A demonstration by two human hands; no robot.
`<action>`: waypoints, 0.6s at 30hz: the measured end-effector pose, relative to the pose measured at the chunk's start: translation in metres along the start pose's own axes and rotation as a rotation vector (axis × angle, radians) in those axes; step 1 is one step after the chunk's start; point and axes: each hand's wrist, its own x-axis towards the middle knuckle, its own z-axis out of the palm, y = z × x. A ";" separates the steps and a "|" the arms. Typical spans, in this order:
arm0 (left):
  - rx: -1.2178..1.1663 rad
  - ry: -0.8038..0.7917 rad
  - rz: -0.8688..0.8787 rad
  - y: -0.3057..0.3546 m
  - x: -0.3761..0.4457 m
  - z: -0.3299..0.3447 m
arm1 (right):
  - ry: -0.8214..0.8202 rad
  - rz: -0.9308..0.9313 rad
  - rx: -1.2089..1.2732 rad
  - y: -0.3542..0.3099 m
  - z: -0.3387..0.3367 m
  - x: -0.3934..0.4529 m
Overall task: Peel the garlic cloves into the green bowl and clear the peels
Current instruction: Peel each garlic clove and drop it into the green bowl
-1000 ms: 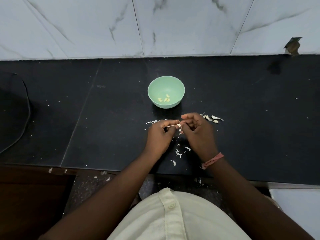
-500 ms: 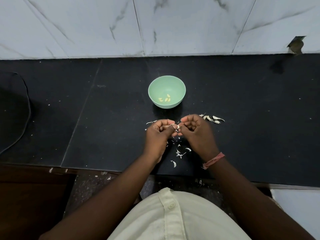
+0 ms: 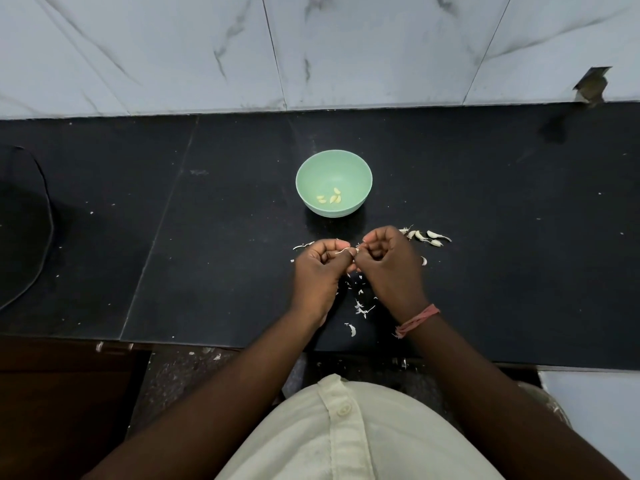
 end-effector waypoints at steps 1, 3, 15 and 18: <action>0.001 -0.002 -0.002 0.000 0.001 -0.001 | 0.008 -0.002 -0.010 -0.001 0.001 0.000; 0.004 -0.016 -0.008 0.002 0.003 -0.005 | 0.020 0.004 -0.025 -0.003 0.004 0.000; 0.028 -0.126 -0.030 0.006 0.009 -0.019 | 0.042 0.047 -0.085 -0.005 0.009 -0.007; 0.016 -0.113 -0.025 0.005 0.006 -0.012 | 0.023 0.034 -0.091 -0.007 0.000 -0.005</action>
